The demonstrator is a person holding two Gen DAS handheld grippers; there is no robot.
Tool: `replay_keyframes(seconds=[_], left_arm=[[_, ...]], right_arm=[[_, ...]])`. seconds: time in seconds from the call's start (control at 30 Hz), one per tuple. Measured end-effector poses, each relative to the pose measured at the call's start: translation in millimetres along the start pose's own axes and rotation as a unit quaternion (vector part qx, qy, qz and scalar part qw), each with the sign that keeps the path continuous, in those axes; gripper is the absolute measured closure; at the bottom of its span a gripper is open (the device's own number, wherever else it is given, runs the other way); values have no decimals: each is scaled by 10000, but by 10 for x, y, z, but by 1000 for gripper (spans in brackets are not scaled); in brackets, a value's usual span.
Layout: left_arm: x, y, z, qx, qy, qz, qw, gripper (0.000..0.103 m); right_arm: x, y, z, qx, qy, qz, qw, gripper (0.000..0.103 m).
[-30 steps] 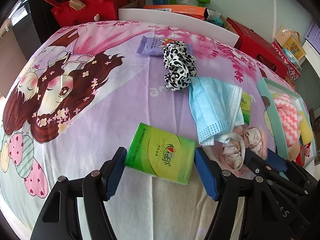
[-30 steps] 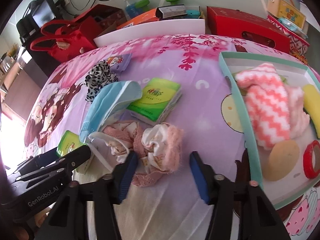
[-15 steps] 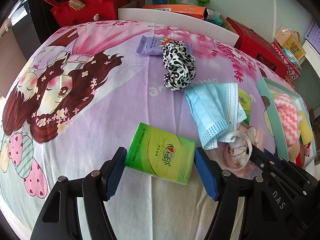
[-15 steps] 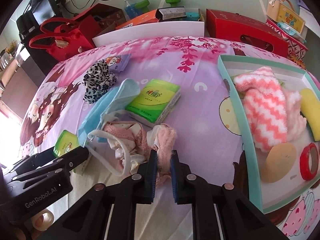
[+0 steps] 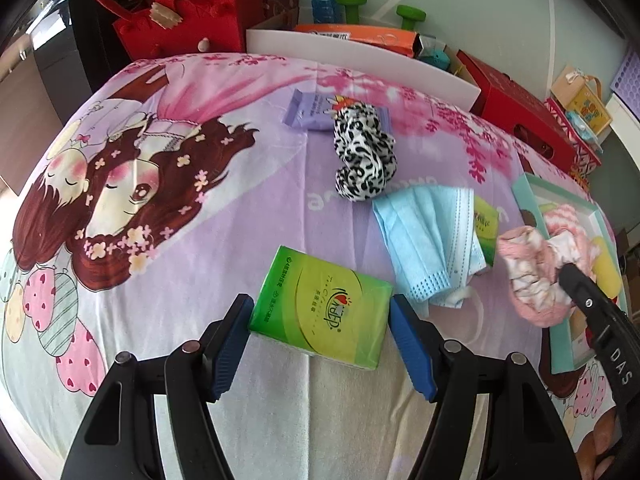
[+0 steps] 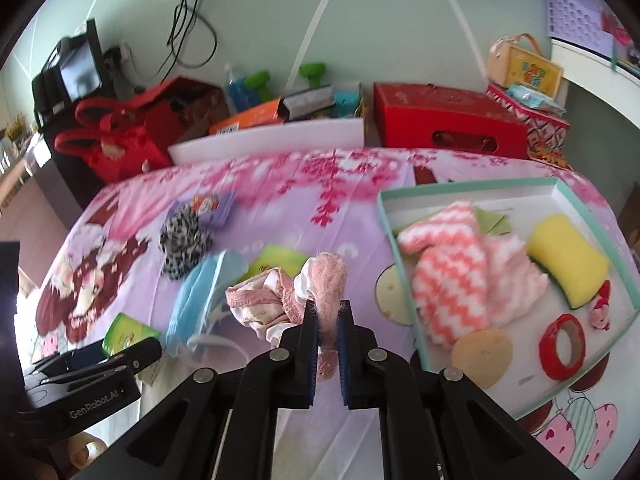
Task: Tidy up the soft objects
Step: 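Carry the green tissue pack and pink cloth bundle over the tray with both grippers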
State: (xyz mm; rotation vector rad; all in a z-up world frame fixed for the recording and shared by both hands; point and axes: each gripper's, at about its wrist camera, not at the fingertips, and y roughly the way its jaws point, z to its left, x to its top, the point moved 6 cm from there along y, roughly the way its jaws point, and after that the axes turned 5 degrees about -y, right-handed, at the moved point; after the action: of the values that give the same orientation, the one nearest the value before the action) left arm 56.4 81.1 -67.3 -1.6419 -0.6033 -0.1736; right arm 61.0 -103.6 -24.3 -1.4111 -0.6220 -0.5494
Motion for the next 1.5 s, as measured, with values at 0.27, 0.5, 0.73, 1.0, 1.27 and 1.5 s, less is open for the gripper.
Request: replay_keyframes(seconds=[0.27,0.5,0.73,1.0,1.27,1.5], left_arm=[[115,-254,-83,6,92,-514,9986,33],[141,-340,-345,-269,382,-703,9964,33],[139,-477,-783,-564,738,-1004,9906,33],[54,-568,-1438,-896,1375,-1202,9791,33],[13,-560,-1978,-1157,1837,-1350,9668,33],[-70,-439,-2436,-1347,2215,-1349,9564,33]], right_arm=[[81,-141,-111,-31,167,-262,9995,94],[109,-201,-298,-156,375,-349,9986,94],[118,-307,-701,-457,771,-464,9949,94],[44,-438,-1342,-936,1360,-531,9848,94],[10,-439,-1755,-1160,1778,-556,9756,94],[48,-323,-2014,-1181,2106,-721,9677,94]])
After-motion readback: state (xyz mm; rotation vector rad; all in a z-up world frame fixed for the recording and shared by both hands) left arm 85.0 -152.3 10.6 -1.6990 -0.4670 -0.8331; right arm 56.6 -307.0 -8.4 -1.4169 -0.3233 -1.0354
